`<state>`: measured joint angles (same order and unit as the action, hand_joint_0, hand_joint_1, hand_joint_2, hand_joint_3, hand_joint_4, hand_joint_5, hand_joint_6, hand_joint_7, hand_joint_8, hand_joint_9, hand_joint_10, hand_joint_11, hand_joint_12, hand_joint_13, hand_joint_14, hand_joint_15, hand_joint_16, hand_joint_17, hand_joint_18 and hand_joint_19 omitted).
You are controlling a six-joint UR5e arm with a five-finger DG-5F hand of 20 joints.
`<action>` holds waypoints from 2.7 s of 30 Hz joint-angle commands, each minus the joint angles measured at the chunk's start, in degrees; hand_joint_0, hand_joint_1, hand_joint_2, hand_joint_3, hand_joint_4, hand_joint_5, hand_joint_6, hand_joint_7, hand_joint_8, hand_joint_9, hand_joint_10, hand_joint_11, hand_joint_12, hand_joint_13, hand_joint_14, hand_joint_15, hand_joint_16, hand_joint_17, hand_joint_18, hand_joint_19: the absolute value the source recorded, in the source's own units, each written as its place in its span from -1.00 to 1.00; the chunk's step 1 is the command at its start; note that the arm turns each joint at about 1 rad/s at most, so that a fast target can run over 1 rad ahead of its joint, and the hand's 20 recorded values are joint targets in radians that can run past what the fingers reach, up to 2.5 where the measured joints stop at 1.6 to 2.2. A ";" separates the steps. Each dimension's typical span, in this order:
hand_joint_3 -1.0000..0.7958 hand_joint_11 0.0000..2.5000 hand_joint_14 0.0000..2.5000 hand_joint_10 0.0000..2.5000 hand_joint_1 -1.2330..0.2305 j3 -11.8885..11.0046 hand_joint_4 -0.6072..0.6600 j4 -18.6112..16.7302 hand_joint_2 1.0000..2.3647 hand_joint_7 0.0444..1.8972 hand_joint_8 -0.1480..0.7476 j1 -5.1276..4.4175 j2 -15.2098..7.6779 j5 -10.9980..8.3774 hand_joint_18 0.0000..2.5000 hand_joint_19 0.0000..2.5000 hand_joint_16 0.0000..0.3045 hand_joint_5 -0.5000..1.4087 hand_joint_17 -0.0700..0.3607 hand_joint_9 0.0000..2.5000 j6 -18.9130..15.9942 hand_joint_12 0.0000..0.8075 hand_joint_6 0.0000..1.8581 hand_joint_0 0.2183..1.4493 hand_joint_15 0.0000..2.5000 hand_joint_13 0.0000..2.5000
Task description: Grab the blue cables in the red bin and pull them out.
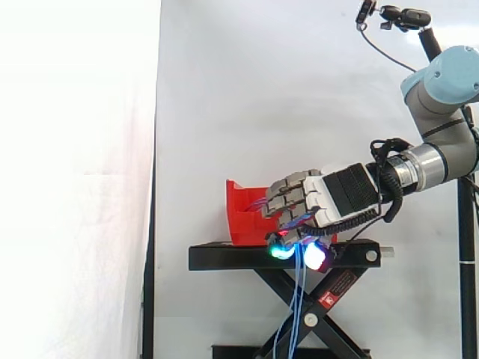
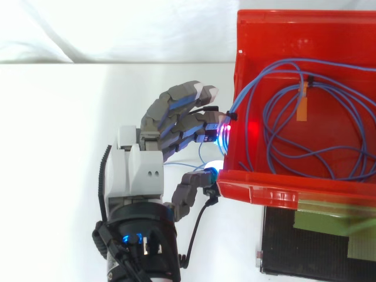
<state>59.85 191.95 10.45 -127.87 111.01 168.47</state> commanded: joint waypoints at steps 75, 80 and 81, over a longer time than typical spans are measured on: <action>-1.00 -0.59 -0.98 -0.98 -0.48 0.45 0.17 -1.14 -1.00 -0.21 -0.17 0.10 -0.01 0.00 -0.53 -0.54 -0.77 0.64 -0.31 -0.12 2.08 -0.30 -0.99 0.02 -0.64 -0.35; -1.00 -0.60 -0.99 -0.98 -0.47 0.54 0.15 -1.14 -1.00 -0.22 -0.18 0.10 -0.01 0.00 -0.53 -0.53 -0.77 0.64 -0.31 -0.12 2.08 -0.30 -0.99 0.02 -0.65 -0.35; -1.00 -0.60 -0.98 -0.98 -0.47 0.54 0.15 -1.14 -1.00 -0.22 -0.18 0.10 -0.01 0.00 -0.53 -0.54 -0.77 0.64 -0.31 -0.12 2.08 -0.30 -0.99 0.02 -0.65 -0.35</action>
<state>60.34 190.84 10.56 -127.88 111.01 170.55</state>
